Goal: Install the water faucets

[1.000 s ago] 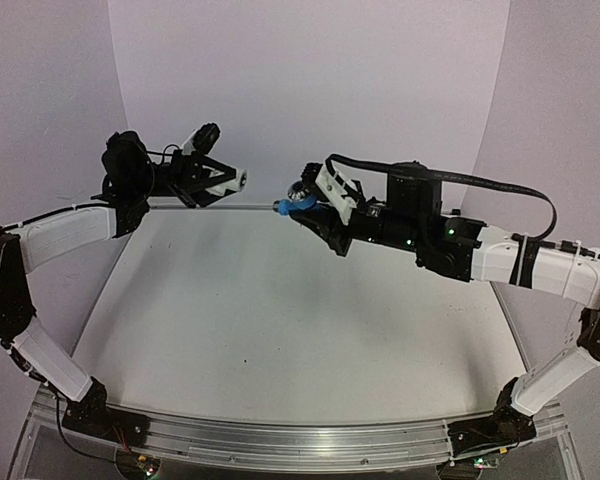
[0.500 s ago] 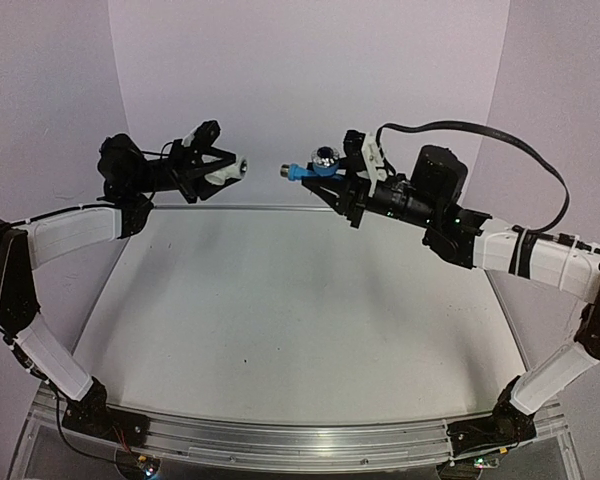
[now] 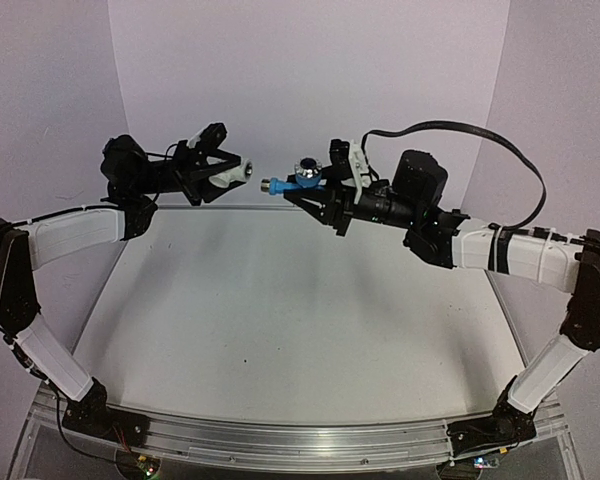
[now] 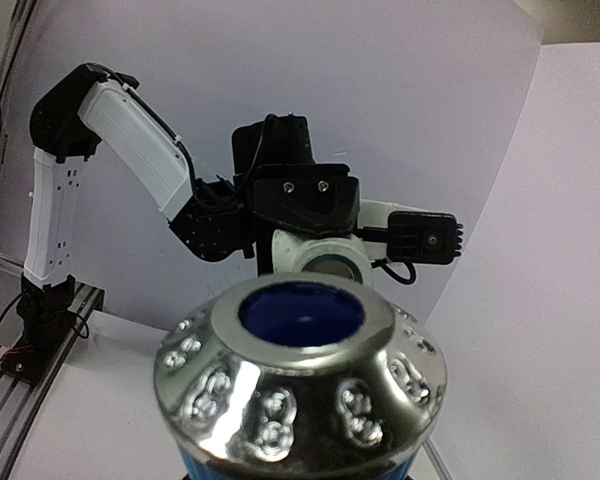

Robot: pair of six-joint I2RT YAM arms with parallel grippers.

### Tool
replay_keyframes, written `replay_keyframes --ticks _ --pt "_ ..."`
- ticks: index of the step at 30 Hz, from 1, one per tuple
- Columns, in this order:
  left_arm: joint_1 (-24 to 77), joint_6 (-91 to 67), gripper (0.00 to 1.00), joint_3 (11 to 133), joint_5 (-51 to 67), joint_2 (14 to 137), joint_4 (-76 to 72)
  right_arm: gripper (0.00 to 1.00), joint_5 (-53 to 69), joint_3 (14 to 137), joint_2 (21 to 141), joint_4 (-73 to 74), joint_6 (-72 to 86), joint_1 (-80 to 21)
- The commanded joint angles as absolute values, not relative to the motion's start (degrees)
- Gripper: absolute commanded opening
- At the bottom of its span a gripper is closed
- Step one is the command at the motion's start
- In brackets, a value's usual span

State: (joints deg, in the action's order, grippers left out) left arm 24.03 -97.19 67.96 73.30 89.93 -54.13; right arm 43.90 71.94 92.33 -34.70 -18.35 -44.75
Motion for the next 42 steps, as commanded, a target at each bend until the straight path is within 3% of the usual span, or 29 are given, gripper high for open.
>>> replay_keyframes --ticks 1,11,25,37,42 --pt "24.6 -97.4 0.00 67.8 72.9 88.8 -57.8 0.00 44.7 76.6 93.0 -39.4 -15.5 -44.8" --pt "24.9 -97.2 0.00 68.1 72.2 88.2 -57.9 0.00 43.1 79.7 95.2 -38.1 -17.3 -46.4" --pt "24.9 -101.3 0.00 65.8 67.6 86.1 -57.9 0.00 36.0 78.9 90.7 -25.6 -47.6 -47.8" --pt "25.0 -102.4 0.00 64.3 66.8 85.6 -58.0 0.00 33.3 78.7 88.9 -24.3 -56.7 -49.5" --pt "25.0 -103.4 0.00 64.4 66.9 85.4 -58.0 0.00 28.9 77.8 88.3 -23.8 -68.5 -51.8"
